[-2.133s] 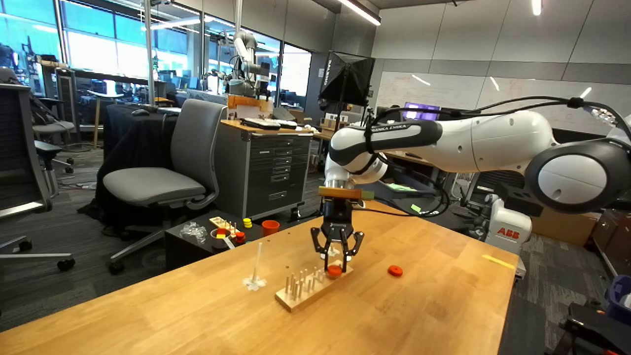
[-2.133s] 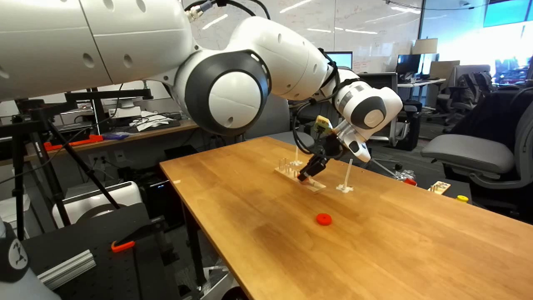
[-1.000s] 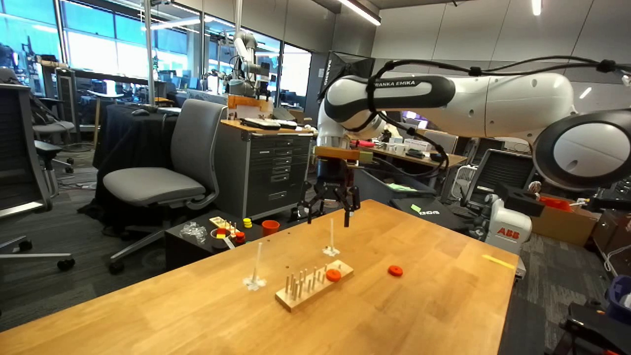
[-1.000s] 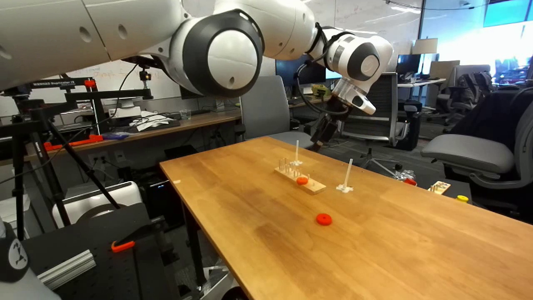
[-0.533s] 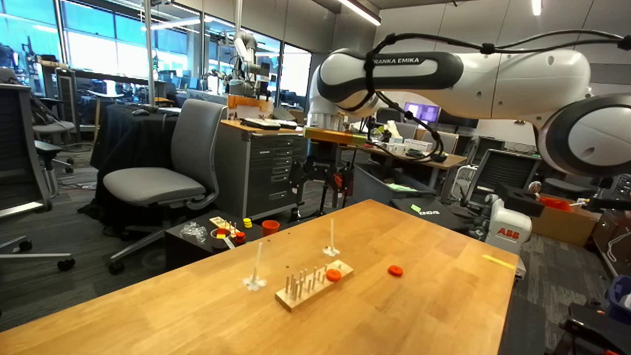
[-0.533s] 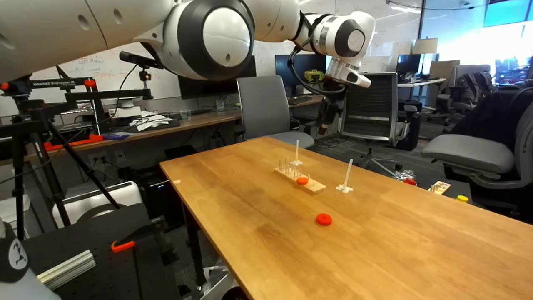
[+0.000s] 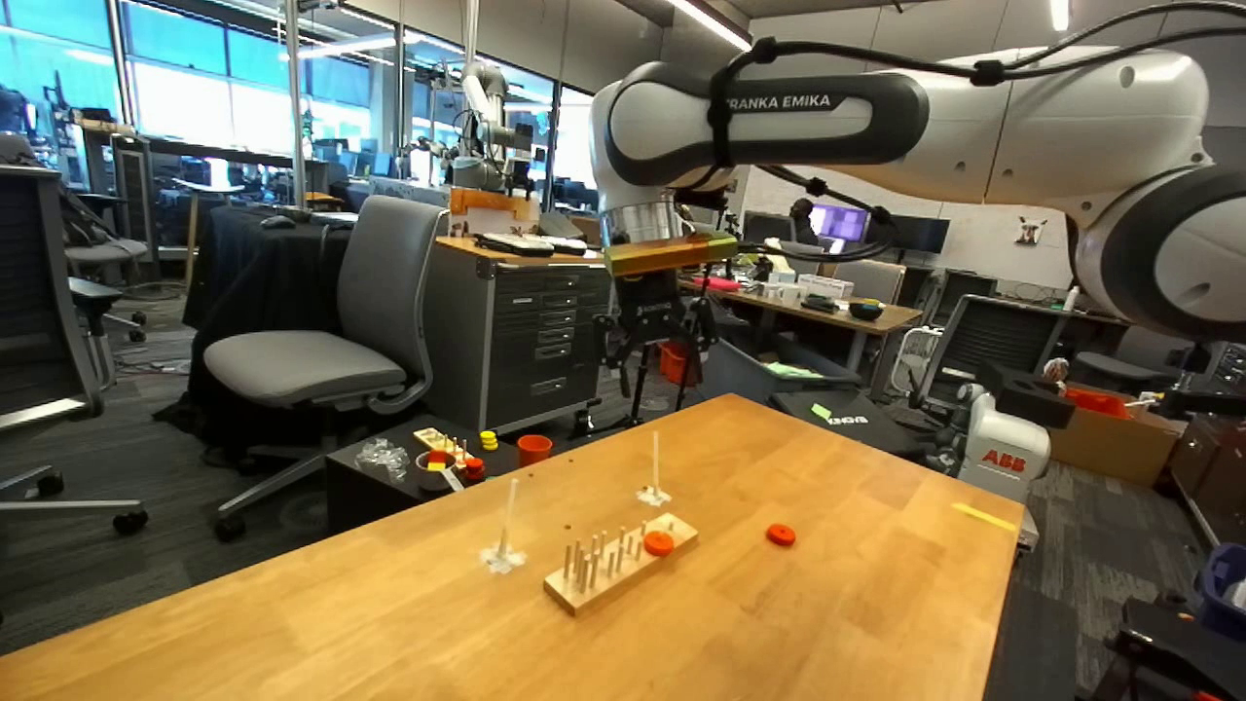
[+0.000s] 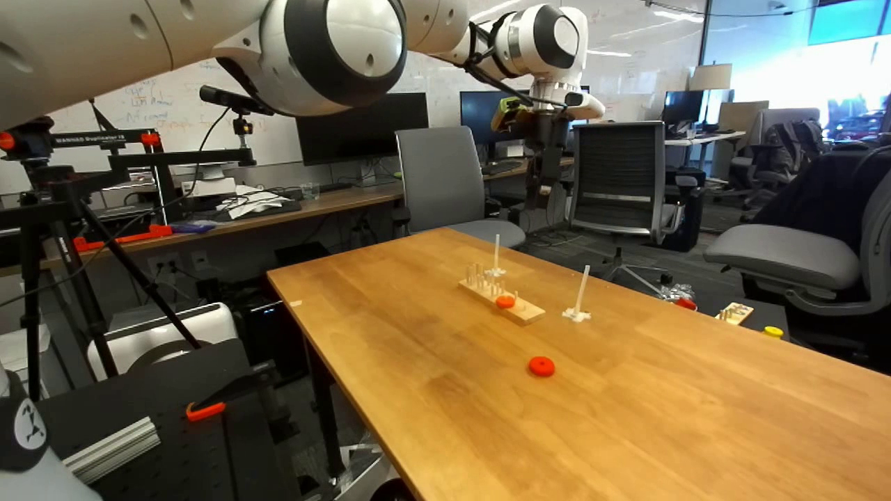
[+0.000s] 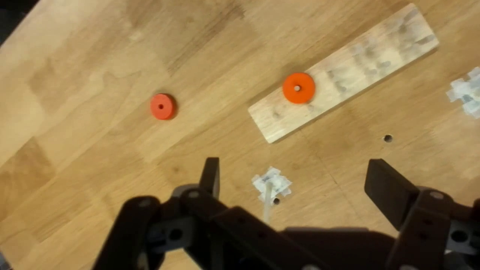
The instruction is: Place an orange disk on the wooden base
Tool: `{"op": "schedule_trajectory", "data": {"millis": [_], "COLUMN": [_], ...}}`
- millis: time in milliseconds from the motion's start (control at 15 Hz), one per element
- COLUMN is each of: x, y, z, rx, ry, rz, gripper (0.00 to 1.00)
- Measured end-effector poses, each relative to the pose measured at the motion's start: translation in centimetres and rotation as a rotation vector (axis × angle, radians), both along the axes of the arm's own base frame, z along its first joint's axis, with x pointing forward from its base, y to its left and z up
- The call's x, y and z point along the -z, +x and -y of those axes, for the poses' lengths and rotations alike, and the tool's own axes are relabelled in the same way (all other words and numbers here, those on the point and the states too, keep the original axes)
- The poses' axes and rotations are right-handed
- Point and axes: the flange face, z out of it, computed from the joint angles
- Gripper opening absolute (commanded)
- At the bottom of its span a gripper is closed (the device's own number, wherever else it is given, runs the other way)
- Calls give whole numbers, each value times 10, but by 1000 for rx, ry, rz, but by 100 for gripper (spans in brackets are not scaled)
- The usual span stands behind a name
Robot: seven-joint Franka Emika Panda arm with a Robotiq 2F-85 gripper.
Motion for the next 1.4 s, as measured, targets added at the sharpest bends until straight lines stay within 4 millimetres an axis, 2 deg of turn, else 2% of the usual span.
{"op": "schedule_trajectory", "data": {"millis": [333,533,933,1400], "x": [-3,-5,-4,0], "y": [-18,-24,-29,-35], "z": [0,-10,-31,-33], "rx": [-69,-142,-278,-453], "ry": [-240,-313,-239,-47], "rz": [-93,-123,-158,-257], "gripper": [100,100,100,100]}}
